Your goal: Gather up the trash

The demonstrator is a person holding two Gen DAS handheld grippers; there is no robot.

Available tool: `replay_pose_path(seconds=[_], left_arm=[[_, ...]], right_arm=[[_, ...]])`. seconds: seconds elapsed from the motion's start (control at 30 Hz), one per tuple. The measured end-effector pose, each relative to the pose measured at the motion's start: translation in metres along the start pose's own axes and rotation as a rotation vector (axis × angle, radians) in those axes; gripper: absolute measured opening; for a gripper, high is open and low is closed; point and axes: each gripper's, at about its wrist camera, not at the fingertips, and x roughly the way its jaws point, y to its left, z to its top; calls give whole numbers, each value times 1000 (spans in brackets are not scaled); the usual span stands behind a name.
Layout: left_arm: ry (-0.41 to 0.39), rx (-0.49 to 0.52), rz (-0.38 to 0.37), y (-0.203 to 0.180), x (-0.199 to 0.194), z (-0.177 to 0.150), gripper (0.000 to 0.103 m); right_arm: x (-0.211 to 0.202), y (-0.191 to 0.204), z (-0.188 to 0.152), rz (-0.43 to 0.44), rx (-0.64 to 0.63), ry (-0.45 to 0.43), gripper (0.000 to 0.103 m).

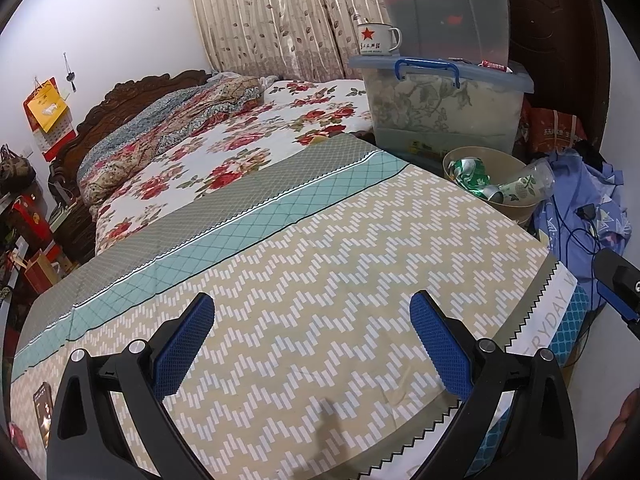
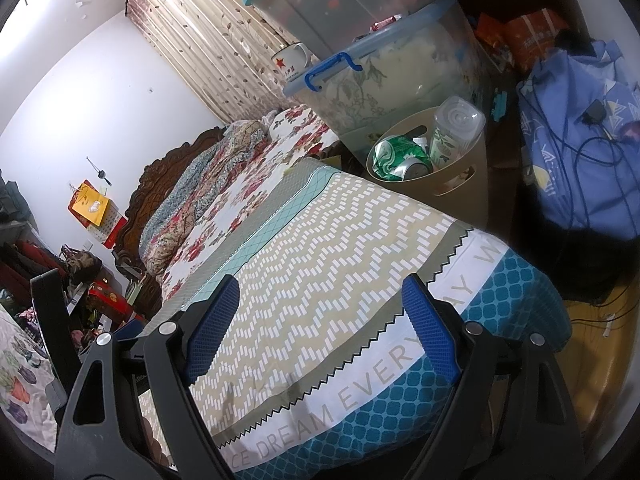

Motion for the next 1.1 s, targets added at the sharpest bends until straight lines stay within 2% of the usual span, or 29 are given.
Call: replay_pose_path(seconds=[1.1], left_arm=[[1, 2, 2, 3, 1, -2, 94]], right_arm=[[2, 2, -1, 1, 5, 2, 83]])
